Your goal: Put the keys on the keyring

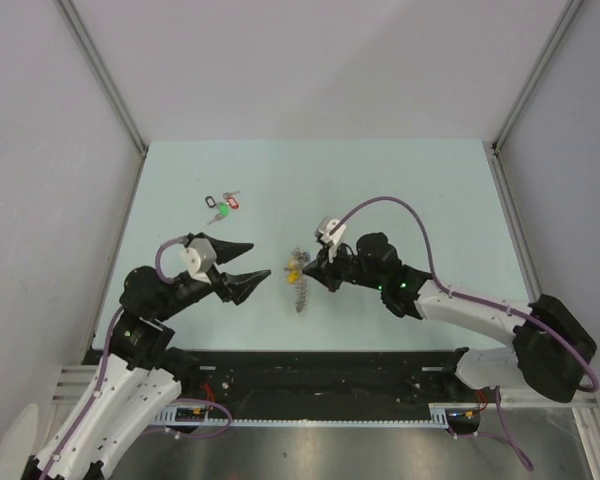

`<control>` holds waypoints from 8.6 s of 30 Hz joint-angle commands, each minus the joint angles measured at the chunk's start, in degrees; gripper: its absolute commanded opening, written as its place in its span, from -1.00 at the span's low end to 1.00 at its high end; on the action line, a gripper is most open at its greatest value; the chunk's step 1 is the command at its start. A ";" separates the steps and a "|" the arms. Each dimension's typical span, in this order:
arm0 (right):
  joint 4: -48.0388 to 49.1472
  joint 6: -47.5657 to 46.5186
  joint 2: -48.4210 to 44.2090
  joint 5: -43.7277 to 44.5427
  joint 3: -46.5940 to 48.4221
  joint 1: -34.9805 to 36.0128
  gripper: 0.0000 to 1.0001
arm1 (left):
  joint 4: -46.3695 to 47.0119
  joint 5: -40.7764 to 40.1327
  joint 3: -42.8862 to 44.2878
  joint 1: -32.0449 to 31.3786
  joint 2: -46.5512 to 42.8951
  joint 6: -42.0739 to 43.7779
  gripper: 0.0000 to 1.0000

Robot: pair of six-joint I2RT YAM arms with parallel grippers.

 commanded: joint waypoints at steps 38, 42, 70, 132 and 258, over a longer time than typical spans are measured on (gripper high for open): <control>-20.85 9.27 10.21 4.22 0.57 -0.41 -0.15 | -6.48 -8.81 -1.64 -0.15 -7.42 4.52 0.42; -23.32 5.31 13.10 1.23 4.78 -2.08 -0.17 | -6.48 -8.80 -1.64 -0.06 -7.51 4.61 0.42; -24.46 4.08 26.21 -1.77 11.74 -3.14 -0.67 | -6.57 -8.10 -1.81 -0.15 -7.42 4.52 0.42; 8.93 -4.89 -9.13 -21.45 3.65 -5.86 -1.00 | 2.40 18.00 10.76 -3.14 22.19 11.56 -0.22; 6.04 -8.31 -9.92 -25.32 3.12 -3.75 -1.00 | 14.69 20.63 3.38 -2.44 22.11 -4.35 -0.22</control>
